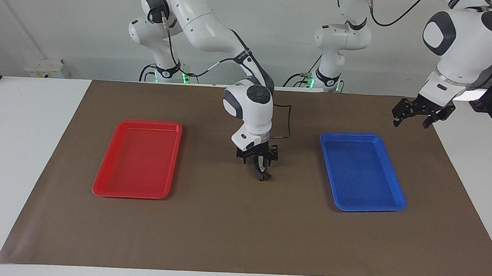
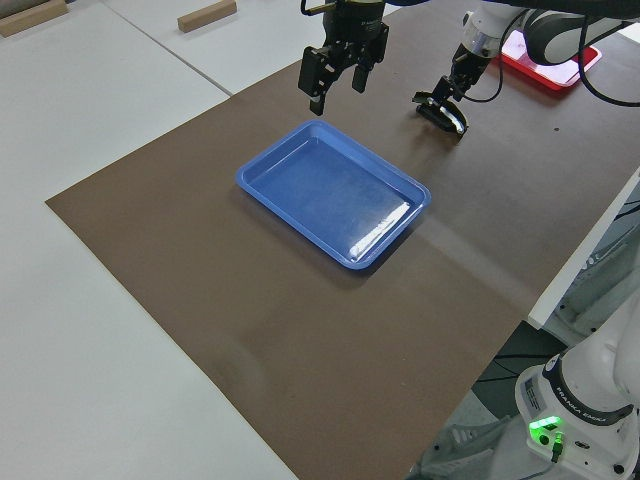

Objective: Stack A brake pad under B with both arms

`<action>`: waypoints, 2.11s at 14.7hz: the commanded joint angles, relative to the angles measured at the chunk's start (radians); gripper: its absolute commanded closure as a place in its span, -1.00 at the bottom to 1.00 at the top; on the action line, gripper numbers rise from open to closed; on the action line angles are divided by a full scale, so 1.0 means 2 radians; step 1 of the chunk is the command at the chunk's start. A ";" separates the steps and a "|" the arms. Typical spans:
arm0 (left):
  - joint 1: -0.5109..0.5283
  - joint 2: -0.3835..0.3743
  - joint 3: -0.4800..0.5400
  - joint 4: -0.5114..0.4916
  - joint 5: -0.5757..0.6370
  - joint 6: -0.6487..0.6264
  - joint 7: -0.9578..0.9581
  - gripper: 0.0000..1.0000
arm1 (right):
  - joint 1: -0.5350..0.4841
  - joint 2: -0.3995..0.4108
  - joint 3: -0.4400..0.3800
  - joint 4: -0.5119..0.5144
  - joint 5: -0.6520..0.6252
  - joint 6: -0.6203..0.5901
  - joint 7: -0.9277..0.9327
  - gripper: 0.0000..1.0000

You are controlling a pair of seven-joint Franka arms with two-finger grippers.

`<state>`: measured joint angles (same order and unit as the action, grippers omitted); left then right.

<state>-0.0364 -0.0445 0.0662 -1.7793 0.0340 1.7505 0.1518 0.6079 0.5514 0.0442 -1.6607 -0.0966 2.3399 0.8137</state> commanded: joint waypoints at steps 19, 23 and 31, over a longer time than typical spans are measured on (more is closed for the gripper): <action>0.004 -0.002 -0.002 0.001 -0.001 -0.006 0.004 -0.98 | -0.210 -0.241 0.002 -0.001 -0.014 -0.234 -0.208 -1.00; 0.004 -0.002 -0.002 0.001 -0.001 -0.005 0.004 -0.98 | -0.259 -0.276 0.001 -0.002 0.003 -0.306 -0.251 -1.00; 0.004 -0.002 -0.002 0.001 -0.001 -0.005 0.004 -0.98 | -0.277 -0.299 -0.071 0.014 0.030 -0.392 -0.339 -1.00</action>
<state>-0.0364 -0.0445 0.0662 -1.7793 0.0340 1.7506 0.1519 0.0221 -0.0327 -0.0356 -1.6325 -0.0711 1.5778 0.1665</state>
